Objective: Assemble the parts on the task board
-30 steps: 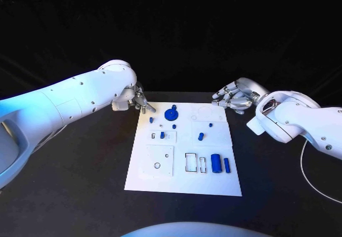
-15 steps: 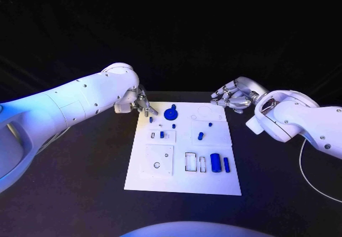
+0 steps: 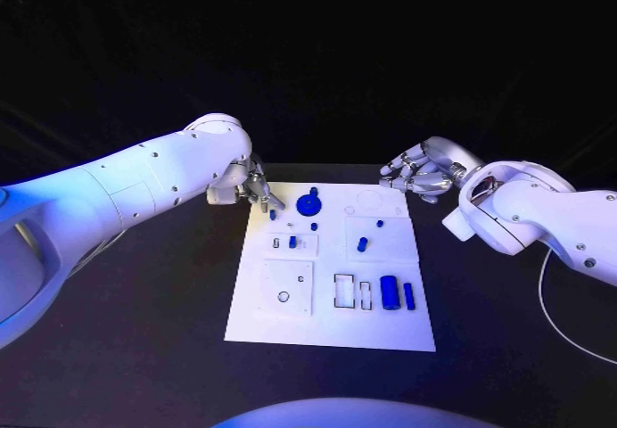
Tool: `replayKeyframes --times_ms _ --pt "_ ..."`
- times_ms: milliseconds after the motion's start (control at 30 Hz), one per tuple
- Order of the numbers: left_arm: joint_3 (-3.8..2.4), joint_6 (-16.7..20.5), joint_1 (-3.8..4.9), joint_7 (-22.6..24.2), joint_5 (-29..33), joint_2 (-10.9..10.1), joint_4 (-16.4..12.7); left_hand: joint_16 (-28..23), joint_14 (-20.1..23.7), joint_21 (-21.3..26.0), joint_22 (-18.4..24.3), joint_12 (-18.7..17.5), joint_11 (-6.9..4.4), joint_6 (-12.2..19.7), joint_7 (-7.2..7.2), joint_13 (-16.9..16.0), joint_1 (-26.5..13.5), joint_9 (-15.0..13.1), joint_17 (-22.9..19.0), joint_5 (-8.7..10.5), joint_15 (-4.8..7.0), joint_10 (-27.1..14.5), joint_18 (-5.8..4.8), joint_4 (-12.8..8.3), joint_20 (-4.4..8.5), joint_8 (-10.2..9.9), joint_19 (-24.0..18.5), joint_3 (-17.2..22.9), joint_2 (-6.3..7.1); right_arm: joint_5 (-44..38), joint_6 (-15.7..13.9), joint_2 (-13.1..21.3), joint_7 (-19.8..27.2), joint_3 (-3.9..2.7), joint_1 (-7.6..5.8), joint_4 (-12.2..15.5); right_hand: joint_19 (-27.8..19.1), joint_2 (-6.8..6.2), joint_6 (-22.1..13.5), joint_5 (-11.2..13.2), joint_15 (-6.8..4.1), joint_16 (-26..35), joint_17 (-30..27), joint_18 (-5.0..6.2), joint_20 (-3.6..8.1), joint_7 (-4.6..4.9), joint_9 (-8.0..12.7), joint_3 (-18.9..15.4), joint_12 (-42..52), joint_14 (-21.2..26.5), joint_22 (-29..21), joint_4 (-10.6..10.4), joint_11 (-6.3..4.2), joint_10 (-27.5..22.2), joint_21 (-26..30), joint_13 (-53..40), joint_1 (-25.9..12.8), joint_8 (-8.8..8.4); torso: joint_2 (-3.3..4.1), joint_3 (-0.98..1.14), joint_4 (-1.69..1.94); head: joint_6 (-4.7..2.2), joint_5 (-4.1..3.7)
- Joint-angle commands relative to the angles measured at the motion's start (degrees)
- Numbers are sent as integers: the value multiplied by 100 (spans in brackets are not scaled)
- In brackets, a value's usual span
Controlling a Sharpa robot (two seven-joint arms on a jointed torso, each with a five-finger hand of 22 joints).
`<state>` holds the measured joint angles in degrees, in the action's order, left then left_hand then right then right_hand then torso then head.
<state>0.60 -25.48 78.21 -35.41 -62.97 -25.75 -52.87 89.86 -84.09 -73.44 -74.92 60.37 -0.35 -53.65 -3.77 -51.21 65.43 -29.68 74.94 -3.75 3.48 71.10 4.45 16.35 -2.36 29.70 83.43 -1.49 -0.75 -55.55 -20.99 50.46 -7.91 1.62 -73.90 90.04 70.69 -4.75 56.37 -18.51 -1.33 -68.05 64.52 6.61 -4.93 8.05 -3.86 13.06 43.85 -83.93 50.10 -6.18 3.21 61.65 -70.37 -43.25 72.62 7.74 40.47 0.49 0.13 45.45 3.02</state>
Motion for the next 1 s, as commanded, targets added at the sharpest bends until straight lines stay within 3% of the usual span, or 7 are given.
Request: replayKeyframes --times_ms 33,1000 --pt "0 -156 -2 27 21 21 8 14 -591 -28 -269 18 -7 -29 8 -3 32 6 1506 3 40 46 -55 -12 -8 31 29 -18 -14 -6 12 -5 51 -1 2 -5 -25 20 -20 -4 4 21 5 104 16 21 -6 10 17 -80 7 -29 -7 -27 34 7 42 -22 0 -1 2 3 1" --pt "7 -41 -77 46 46 68 88 14 -591 -46 -304 27 -31 -82 36 -14 282 2 1506 2 61 77 -61 -62 14 94 42 13 -117 -4 28 -3 43 -1 2 -1 -25 20 -20 -4 4 21 5 104 16 21 -6 10 17 -80 7 -29 -7 -27 34 7 42 -22 -1 2 -6 6 28"
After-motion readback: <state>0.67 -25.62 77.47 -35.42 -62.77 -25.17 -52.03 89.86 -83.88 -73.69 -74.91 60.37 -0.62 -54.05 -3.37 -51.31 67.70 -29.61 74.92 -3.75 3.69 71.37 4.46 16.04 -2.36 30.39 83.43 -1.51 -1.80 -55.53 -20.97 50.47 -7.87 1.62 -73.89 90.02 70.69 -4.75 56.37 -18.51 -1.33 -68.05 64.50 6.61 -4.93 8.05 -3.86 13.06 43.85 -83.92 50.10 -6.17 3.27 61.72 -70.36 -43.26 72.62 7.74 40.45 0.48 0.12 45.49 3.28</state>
